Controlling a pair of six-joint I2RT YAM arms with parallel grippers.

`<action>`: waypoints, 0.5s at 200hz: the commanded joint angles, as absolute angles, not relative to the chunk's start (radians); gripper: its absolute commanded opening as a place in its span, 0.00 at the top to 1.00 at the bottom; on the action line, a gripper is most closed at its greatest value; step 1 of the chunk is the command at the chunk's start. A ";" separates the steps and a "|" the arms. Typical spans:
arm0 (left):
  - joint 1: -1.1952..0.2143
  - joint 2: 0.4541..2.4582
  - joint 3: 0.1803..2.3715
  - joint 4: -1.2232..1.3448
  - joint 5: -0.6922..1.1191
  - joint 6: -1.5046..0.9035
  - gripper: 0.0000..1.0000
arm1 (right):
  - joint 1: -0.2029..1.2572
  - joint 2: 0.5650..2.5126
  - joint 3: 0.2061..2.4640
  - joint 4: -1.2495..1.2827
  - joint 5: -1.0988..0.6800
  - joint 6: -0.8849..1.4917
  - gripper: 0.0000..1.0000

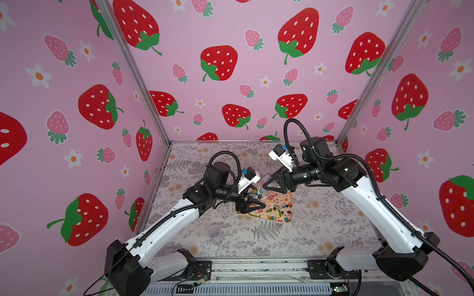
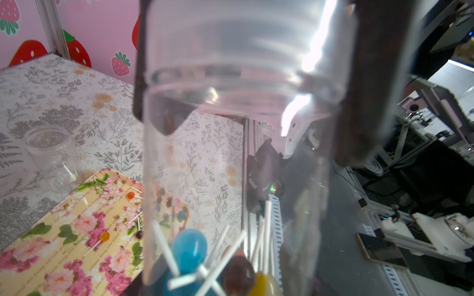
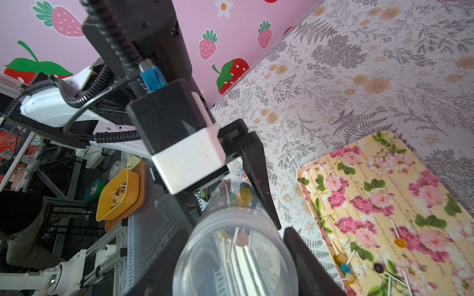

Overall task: Pour the candies out of the jar
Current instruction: Pick up the jar from the center of the board.

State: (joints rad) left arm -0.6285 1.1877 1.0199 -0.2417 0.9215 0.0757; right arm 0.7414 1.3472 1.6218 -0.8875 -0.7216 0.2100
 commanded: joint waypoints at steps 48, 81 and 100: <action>-0.652 1.184 1.066 -0.214 0.900 0.075 0.51 | 0.746 1.324 1.623 -0.844 -0.723 0.211 0.57; -0.653 1.179 1.050 -0.198 0.886 0.061 0.54 | 0.750 1.322 1.618 -0.838 -0.711 0.213 0.56; -0.653 1.176 1.045 -0.192 0.876 0.051 0.55 | 0.752 1.327 1.618 -0.830 -0.712 0.216 0.56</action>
State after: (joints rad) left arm -0.6460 1.1873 1.0237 -0.2310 0.8982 0.0731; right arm 0.7441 1.3426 1.6203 -0.8738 -0.7269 0.2165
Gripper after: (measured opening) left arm 0.570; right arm 0.561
